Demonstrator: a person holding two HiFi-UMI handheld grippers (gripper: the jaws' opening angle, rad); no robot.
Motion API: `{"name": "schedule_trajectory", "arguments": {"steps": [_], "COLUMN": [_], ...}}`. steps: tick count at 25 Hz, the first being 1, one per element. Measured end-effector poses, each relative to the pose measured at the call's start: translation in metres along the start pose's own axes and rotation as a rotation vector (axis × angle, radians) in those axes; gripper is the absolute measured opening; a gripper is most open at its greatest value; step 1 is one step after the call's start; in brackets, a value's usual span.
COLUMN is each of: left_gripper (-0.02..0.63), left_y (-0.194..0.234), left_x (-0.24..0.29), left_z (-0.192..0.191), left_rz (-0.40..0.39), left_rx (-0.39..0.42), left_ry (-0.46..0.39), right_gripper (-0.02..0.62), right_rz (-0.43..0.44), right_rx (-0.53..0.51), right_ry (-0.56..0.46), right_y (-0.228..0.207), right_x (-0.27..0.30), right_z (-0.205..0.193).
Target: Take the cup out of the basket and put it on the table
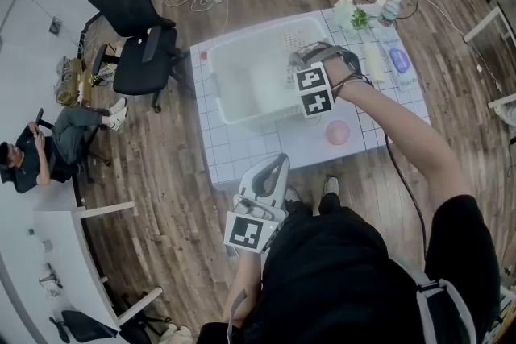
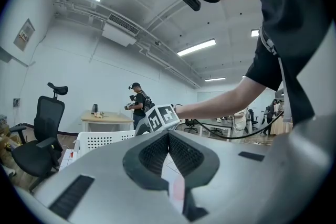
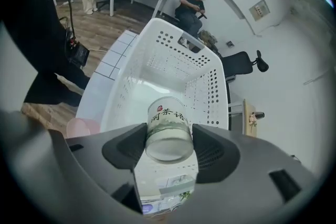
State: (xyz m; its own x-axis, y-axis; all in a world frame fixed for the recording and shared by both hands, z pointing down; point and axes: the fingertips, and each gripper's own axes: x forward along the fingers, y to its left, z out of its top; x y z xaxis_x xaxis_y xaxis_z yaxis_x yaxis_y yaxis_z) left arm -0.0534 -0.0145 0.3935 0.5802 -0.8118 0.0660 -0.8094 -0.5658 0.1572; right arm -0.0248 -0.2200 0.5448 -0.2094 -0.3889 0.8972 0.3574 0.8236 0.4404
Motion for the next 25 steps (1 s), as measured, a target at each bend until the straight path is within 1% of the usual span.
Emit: {"name": "schedule_trajectory", "arguments": {"steps": [6, 10, 14, 19, 25], "left_gripper": [0.009, 0.009, 0.009, 0.009, 0.009], "left_y": [-0.007, -0.01, -0.013, -0.016, -0.011], "left_x": [0.004, 0.004, 0.006, 0.003, -0.002], "left_z": [-0.001, 0.0, 0.002, 0.0, -0.005], "left_rz": [-0.019, -0.03, -0.033, -0.031, -0.016], "left_rx": [0.0, 0.008, 0.01, 0.013, 0.046], "left_ry": [-0.004, -0.008, -0.019, -0.013, 0.018], "right_gripper": [0.282, 0.282, 0.282, 0.282, 0.282], "right_rz": [-0.002, -0.033, -0.066, -0.133, -0.173], "right_rx": [0.108, 0.19, 0.336, 0.474, 0.685], "right_ry": [-0.088, -0.139, -0.231, -0.315, -0.503], "right_y": [0.016, 0.023, 0.023, 0.019, 0.023], "right_x": [-0.018, -0.031, -0.046, -0.066, -0.101], "right_z": [0.003, 0.004, 0.003, -0.002, -0.003]}}
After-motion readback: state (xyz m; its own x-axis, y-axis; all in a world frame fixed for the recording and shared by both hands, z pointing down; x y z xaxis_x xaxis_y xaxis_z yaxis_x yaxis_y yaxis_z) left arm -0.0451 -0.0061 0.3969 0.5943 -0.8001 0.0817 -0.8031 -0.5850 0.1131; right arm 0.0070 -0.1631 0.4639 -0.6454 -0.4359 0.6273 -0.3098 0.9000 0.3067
